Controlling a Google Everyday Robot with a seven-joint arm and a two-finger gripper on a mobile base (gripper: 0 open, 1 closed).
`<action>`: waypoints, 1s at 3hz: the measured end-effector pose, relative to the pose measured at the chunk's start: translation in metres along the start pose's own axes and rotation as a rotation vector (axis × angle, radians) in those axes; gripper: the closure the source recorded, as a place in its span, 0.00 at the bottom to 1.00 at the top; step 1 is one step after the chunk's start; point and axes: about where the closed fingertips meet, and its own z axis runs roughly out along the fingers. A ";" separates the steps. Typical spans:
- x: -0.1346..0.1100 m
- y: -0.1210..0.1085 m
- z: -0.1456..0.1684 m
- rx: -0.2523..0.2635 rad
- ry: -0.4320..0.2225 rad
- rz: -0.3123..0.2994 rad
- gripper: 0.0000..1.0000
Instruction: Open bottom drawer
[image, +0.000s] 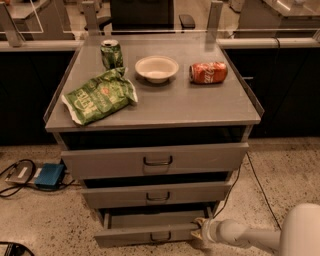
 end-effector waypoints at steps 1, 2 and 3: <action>0.004 0.007 -0.008 -0.001 -0.001 0.002 1.00; 0.004 0.007 -0.009 -0.001 -0.001 0.002 0.82; 0.004 0.007 -0.009 -0.001 -0.001 0.002 0.58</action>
Offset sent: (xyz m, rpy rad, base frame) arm -0.0101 -0.0043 0.0006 0.0015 0.0010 -0.0013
